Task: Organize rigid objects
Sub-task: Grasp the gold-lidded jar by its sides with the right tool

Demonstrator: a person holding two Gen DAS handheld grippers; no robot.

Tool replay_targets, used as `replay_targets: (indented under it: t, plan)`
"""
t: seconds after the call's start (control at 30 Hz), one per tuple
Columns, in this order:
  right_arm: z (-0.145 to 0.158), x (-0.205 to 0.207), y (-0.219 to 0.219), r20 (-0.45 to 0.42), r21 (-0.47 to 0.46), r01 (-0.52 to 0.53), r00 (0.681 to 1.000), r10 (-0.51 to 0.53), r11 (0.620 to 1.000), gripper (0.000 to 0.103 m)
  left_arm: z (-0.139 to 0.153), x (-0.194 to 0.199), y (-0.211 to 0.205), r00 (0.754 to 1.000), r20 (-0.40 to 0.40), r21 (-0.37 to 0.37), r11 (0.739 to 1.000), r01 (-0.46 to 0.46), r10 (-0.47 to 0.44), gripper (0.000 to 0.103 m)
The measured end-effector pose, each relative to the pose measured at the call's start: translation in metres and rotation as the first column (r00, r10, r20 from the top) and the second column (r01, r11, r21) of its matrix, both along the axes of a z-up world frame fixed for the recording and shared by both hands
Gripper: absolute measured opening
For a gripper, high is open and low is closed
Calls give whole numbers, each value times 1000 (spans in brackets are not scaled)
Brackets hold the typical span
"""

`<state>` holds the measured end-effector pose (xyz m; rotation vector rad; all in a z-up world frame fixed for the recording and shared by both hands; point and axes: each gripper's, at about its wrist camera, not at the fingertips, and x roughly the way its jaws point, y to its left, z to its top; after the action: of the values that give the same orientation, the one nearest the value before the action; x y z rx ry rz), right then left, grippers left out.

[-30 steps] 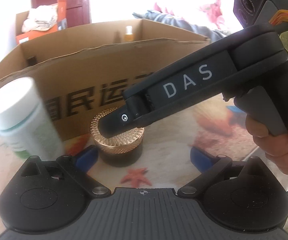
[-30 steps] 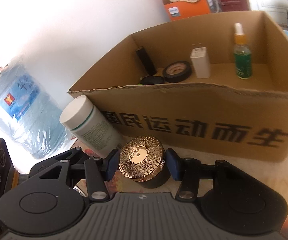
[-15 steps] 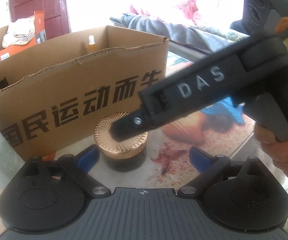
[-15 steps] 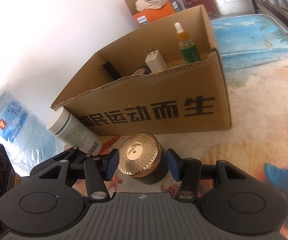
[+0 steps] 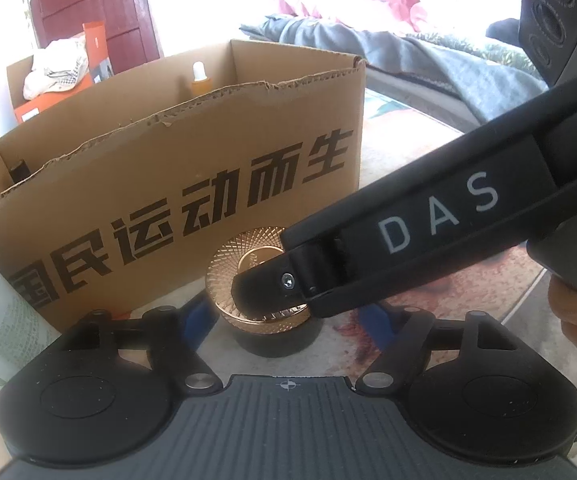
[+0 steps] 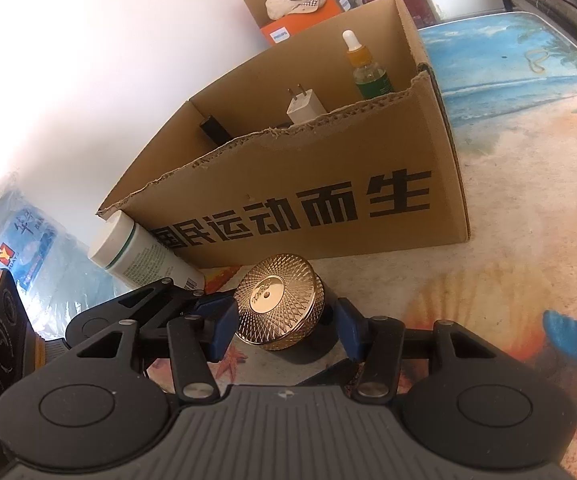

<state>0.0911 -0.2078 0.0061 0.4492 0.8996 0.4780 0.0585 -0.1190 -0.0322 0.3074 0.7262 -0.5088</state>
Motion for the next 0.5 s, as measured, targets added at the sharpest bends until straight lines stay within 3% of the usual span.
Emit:
replay_targets:
  t: [0.2, 0.5]
  plan:
    - [-1, 1, -1, 6, 3, 0, 1000, 0, 1000, 56, -1, -2, 0, 1000, 15, 7, 1000, -16, 16, 68]
    - [-1, 1, 1, 4, -7, -2, 1000, 2, 1000, 57, 2, 0, 1, 1000, 2, -4, 1000, -14, 14, 68]
